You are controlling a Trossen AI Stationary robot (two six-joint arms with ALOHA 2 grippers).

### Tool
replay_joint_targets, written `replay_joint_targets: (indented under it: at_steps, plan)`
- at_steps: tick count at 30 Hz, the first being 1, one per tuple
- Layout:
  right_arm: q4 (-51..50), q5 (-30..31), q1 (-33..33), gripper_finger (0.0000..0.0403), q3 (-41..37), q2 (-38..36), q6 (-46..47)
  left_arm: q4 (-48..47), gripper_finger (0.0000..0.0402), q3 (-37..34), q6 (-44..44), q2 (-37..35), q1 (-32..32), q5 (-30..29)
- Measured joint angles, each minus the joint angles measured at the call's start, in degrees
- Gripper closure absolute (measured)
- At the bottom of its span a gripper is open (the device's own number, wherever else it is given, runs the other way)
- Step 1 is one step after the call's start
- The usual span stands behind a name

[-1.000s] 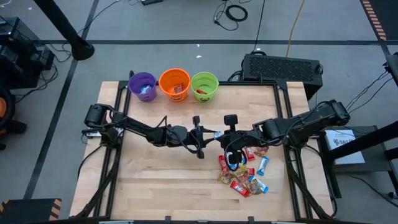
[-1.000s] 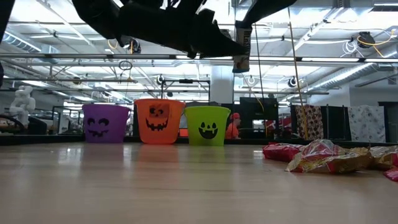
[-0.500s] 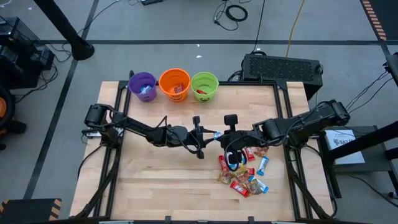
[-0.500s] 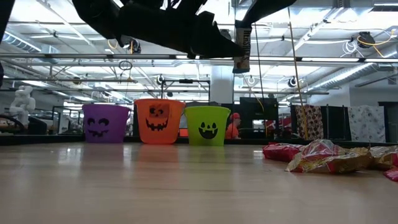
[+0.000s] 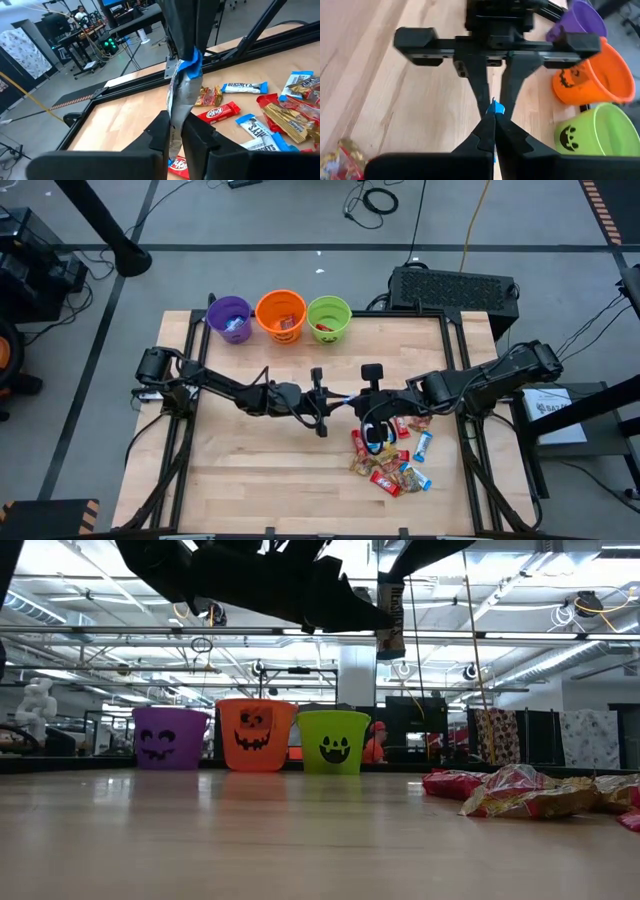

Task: Sort candy by brand, put in halloween buckets
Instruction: Put the white chocolate bar into the violet bucket

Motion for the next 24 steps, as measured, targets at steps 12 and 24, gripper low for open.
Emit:
replay_joint_targets:
  at_steps: [12, 24]
  plan:
    - [-3.8, 12.8, 3.1, 0.0221, 0.0, -3.5, 5.9, -0.9, 0.0356, 0.1, 0.3, 0.0, 0.0, 0.0]
    - [-21.0, 14.5, 4.6, 0.014, -1.8, -9.3, 19.8, -18.7, 0.0356, 0.1, 1.2, -18.7, 1.2, -12.4]
